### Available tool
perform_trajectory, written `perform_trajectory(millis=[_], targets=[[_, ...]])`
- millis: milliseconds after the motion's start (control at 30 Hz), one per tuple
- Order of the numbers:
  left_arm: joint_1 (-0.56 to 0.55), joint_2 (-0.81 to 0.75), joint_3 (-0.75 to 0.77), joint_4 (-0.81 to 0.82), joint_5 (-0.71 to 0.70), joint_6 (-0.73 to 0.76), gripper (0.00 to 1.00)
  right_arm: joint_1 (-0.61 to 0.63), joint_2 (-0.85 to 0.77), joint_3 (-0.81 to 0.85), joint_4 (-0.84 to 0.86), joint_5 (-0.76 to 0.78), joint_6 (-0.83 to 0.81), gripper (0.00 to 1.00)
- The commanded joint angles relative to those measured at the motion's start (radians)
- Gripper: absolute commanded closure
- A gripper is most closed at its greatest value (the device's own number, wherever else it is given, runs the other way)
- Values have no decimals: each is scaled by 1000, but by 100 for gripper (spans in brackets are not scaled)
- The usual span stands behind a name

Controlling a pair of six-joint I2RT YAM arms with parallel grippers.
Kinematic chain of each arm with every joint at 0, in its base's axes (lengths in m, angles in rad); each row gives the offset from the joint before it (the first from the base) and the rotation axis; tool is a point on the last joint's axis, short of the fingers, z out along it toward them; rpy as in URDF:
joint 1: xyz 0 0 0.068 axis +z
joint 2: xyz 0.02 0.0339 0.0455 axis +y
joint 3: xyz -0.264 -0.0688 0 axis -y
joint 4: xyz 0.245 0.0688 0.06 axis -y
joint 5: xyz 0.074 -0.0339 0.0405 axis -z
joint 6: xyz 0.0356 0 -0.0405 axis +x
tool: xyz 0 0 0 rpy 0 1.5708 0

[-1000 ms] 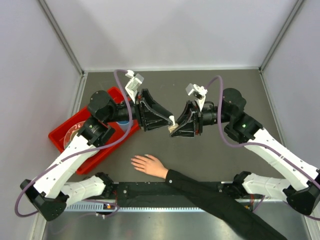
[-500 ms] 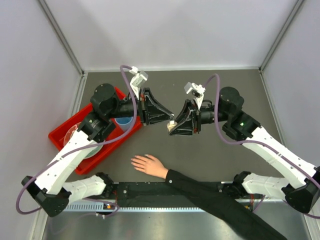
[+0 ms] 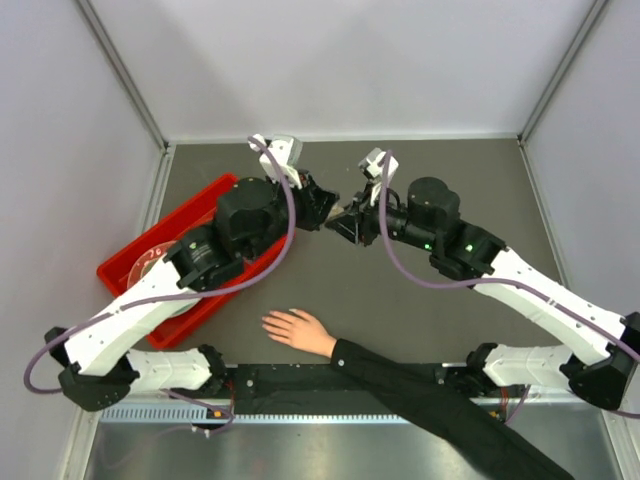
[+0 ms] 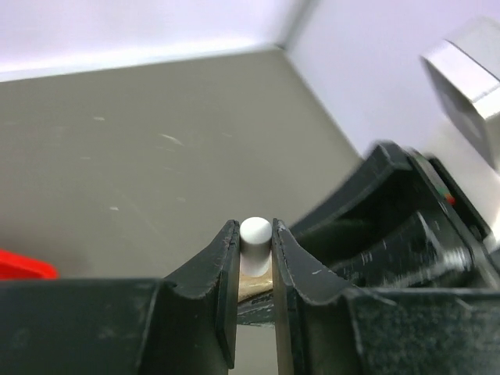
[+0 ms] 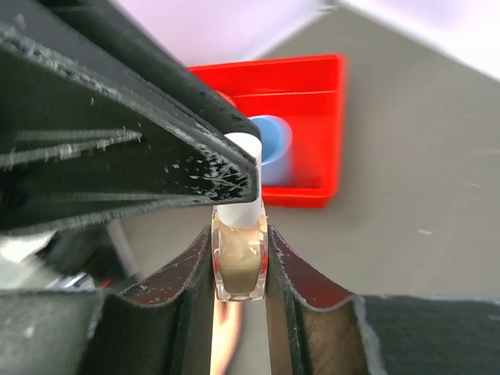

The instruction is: Paint the nails

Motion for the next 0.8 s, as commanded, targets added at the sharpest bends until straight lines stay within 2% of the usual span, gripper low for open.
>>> perform_trajectory(millis=[0,133,167,200,233,267,300,333,367,467,533,633,667,700,733,767], targets=[[-43,72,70,36,-352,33,100,8,29,56,11,353,-33,100],[-43,105,119,22,-271,30,100,8,29,51,3,329,-59,100],[-40,107,125,15,-238,36,93,8,24,42,5,276,-74,100],[-39,104,131,11,-199,46,76,6,22,39,-3,251,-91,100],[-31,93,139,-5,-99,55,70,-6,10,33,-2,223,-98,100],[-13,84,139,-11,-51,55,64,-23,4,16,1,86,-101,100],[2,70,136,-13,20,60,56,-37,-4,7,5,35,-92,100],[19,43,128,-15,96,73,46,-50,-19,-2,3,-16,-90,100],[57,29,123,-18,277,79,43,-82,-24,-10,-2,-133,-91,100],[119,-25,107,-31,462,80,33,-119,-43,-21,-26,-326,-87,100],[162,-54,78,-30,548,61,31,-136,-54,-31,-9,-454,-72,100],[254,-77,-17,57,757,-3,29,-165,-65,-51,44,-602,-9,100],[289,-80,-43,95,811,-26,17,-167,-59,-50,47,-625,17,100],[302,-74,-86,166,904,-49,15,-166,-57,-50,52,-640,27,100],[308,-69,-99,189,924,-83,16,-167,-57,-50,63,-665,37,100],[315,-63,-108,206,944,-91,21,-167,-57,-56,75,-674,48,100]])
